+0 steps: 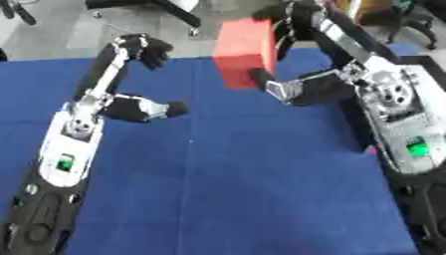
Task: Pick up the objects with one hand, pass them to the other hand, and then place them into the box on the other side of the table.
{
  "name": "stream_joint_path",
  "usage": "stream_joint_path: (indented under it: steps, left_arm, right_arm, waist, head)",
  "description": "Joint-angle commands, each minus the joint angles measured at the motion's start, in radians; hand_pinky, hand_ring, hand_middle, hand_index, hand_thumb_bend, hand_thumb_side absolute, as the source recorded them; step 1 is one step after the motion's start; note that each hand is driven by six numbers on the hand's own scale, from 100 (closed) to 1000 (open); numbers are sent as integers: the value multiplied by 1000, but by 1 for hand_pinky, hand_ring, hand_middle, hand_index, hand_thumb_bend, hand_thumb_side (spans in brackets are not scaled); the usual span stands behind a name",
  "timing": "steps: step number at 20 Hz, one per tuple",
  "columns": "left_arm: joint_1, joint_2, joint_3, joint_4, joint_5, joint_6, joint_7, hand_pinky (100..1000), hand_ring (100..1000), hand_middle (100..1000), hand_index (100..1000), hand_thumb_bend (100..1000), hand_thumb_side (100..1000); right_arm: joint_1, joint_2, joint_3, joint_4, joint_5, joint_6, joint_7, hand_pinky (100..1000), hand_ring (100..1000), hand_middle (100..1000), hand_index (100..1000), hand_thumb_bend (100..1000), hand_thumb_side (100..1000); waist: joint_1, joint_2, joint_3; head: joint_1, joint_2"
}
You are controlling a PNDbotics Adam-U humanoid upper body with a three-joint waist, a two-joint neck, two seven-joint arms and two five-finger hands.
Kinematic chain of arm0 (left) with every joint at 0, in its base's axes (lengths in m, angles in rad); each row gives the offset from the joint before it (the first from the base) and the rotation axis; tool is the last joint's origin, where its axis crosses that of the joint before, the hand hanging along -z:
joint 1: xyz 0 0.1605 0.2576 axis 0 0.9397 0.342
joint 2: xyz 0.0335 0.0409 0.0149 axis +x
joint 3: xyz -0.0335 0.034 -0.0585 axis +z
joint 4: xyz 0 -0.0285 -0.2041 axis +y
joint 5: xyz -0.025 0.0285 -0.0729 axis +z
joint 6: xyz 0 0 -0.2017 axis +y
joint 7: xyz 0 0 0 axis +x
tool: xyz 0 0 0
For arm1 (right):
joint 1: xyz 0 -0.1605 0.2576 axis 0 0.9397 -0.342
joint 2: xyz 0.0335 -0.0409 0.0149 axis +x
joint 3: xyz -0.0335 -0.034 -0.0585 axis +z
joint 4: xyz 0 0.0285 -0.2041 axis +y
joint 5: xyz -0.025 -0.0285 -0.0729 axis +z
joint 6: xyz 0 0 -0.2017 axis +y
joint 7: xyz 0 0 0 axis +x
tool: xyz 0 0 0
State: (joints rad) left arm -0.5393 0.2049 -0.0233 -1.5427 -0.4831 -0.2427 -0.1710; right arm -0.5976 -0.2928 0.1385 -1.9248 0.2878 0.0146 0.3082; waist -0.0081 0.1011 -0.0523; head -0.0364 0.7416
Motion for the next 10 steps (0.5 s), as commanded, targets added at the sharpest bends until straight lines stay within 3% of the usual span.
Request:
stream_joint_path:
  steps: [1, 3, 5, 10]
  left_arm:
    - [7, 40, 44, -8, 8, 33, 26, 559, 557, 557, 734, 825, 585]
    - [47, 64, 77, -4, 13, 54, 47, 556, 555, 556, 733, 823, 580]
    - [96, 81, 103, -13, 23, 68, 63, 554, 554, 554, 731, 823, 579]
    - [196, 75, 144, -82, 45, 83, 91, 551, 549, 547, 726, 813, 581]
  right_arm:
    - [4, -96, -64, -54, -52, 21, -47, 537, 434, 272, 272, 100, 100]
    - [28, -170, -120, -28, -42, 4, -108, 557, 442, 274, 275, 100, 100]
    - [39, -239, -163, 81, -29, -39, -175, 564, 448, 277, 280, 100, 100]
    - [-20, -357, -218, 552, -76, -159, -291, 557, 444, 281, 289, 100, 100]
  waist:
    - [-12, -30, 4]
    - [-6, -30, 10]
    - [2, -30, 19]
    - [21, -33, 59]
  head:
    - [-28, -22]
    - [-61, -32]
    - [-96, -41]
    - [-173, -63]
